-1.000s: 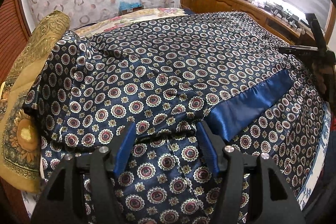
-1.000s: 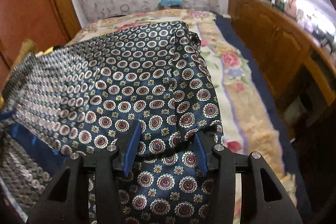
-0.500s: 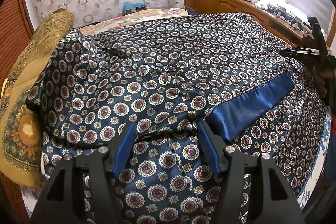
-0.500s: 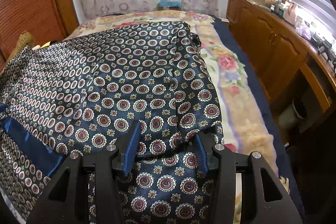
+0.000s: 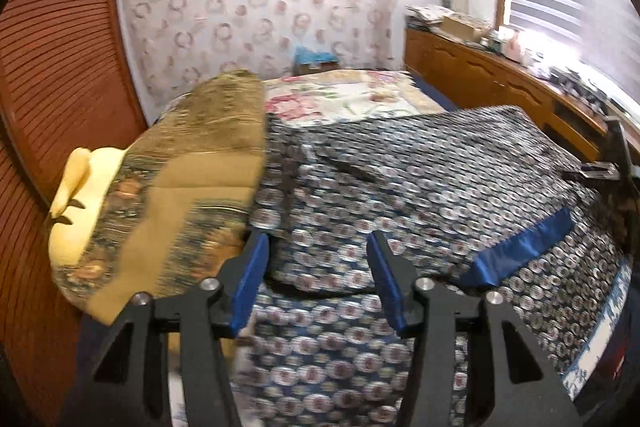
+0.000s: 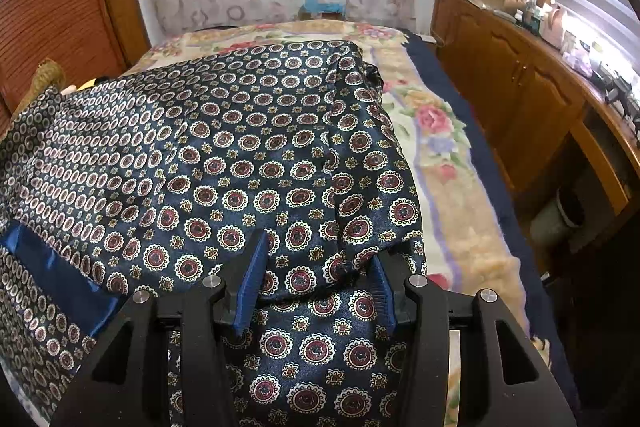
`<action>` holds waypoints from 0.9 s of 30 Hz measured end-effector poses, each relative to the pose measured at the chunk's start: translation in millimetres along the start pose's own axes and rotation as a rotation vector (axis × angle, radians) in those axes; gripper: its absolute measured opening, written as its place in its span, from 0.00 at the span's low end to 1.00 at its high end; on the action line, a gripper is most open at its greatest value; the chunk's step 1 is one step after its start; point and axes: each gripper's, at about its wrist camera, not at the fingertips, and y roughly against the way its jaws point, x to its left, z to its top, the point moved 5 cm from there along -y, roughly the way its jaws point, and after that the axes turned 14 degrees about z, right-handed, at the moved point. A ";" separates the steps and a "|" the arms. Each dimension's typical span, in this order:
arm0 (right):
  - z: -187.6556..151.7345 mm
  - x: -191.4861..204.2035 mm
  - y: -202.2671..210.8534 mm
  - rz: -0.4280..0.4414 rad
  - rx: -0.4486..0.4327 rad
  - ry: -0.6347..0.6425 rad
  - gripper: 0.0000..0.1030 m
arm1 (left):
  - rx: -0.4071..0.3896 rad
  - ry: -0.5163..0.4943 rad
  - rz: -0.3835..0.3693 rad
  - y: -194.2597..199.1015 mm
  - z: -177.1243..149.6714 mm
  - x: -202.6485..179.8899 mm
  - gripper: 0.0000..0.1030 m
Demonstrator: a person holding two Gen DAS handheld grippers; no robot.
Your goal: Fold small clothes
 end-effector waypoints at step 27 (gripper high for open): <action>0.1 1.6 -0.5 0.000 0.001 0.001 0.47 | 0.044 -0.169 0.169 -59.2 3.8 1.5 0.12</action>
